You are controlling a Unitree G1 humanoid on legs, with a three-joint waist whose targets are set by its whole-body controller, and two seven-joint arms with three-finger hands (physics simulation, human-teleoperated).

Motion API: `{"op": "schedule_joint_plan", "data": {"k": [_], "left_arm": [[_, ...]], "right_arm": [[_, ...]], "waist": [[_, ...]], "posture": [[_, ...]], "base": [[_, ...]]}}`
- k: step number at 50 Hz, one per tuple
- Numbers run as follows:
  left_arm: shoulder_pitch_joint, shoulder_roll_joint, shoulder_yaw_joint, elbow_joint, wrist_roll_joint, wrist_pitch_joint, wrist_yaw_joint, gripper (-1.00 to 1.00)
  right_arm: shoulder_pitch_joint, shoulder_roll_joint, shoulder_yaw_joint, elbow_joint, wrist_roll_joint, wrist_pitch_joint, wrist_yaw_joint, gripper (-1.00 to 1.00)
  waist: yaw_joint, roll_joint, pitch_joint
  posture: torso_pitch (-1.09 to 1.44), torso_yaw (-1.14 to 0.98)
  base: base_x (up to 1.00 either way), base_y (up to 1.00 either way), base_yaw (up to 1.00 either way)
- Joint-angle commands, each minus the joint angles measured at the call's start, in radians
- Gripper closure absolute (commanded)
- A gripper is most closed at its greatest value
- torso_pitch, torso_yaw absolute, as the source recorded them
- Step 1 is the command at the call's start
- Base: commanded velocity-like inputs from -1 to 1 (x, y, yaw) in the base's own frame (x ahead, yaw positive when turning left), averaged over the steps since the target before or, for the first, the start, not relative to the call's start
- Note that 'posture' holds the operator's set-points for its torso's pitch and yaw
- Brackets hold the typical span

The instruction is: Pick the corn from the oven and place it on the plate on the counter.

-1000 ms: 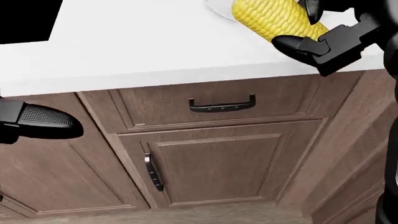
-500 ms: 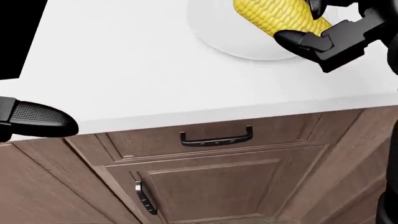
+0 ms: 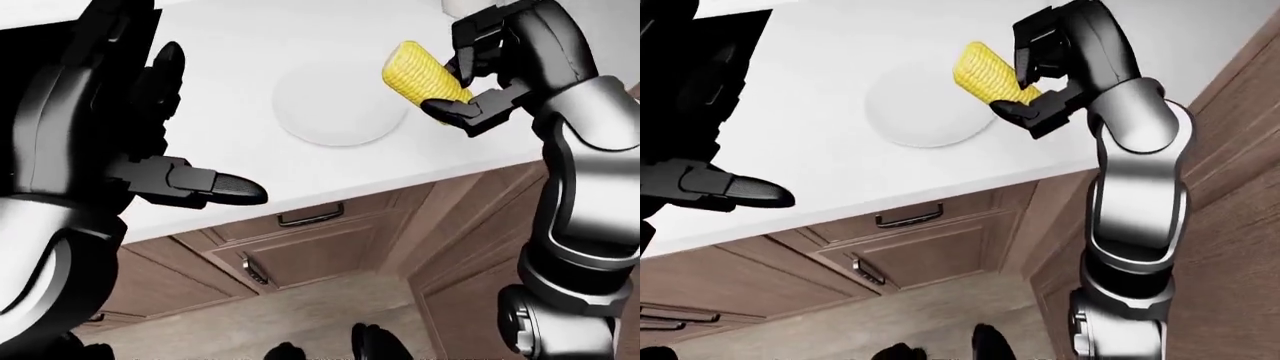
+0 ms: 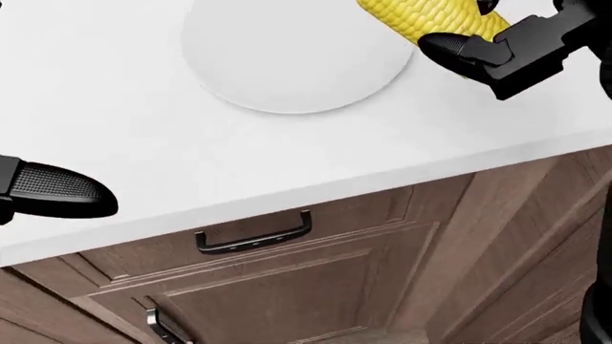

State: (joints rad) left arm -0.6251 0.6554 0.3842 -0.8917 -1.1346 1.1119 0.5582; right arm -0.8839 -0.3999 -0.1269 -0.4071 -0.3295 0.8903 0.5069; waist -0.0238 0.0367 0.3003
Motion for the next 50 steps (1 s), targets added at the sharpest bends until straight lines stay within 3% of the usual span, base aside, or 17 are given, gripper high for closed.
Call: {"op": "schedule_joint_plan", "data": {"k": [1,16,18,26,34,38,43,50], "left_arm": [[-0.018,0.016,0.019,-0.011,-0.007,-0.031,0.013,-1.00],[-0.023,0.039,0.023,-0.009,-0.006,-0.049,0.003,-1.00],[-0.016,0.050,0.011,-0.021,0.044,-0.054,-0.022,-1.00],[-0.016,0.094,0.075,-0.023,-0.083,-0.054,0.032,-1.00],[-0.004,0.152,0.063,-0.017,-0.162,-0.111,0.090,-1.00],[0.013,0.172,0.082,-0.012,-0.189,-0.137,0.092,-1.00],[0.054,0.210,0.118,-0.003,-0.212,-0.176,0.082,-1.00],[0.073,0.240,0.135,0.016,-0.226,-0.204,0.072,-1.00]], "right_arm": [[-0.047,-0.013,-0.012,-0.032,-0.012,-0.020,-0.001,0.98],[-0.200,0.011,0.058,0.038,-0.138,0.017,0.108,0.98],[-0.208,0.023,0.064,0.037,-0.160,0.021,0.123,0.99],[-0.281,0.071,0.107,0.056,-0.291,0.035,0.218,0.99],[-0.293,0.123,0.128,0.105,-0.379,-0.018,0.264,0.99],[-0.307,0.166,0.142,0.129,-0.426,-0.046,0.269,0.99],[-0.331,0.216,0.181,0.201,-0.516,-0.120,0.291,1.00],[-0.353,0.272,0.178,0.318,-0.600,-0.223,0.300,1.00]], "waist": [[0.000,-0.004,-0.039],[-0.007,0.000,-0.084],[-0.007,0.000,-0.092],[-0.008,0.007,-0.137],[-0.005,0.016,-0.183],[-0.005,0.023,-0.205],[-0.008,0.036,-0.211],[-0.010,0.046,-0.214]], "posture": [[0.41,0.00],[0.26,0.00],[0.24,0.00],[0.16,0.00],[0.08,0.00],[0.06,0.00],[0.06,0.00],[0.06,0.00]], "base": [[0.00,0.00,0.00],[0.00,0.00,0.00],[0.00,0.00,0.00],[0.00,0.00,0.00],[0.00,0.00,0.00],[0.00,0.00,0.00],[0.00,0.00,0.00],[0.00,0.00,0.00]]}}
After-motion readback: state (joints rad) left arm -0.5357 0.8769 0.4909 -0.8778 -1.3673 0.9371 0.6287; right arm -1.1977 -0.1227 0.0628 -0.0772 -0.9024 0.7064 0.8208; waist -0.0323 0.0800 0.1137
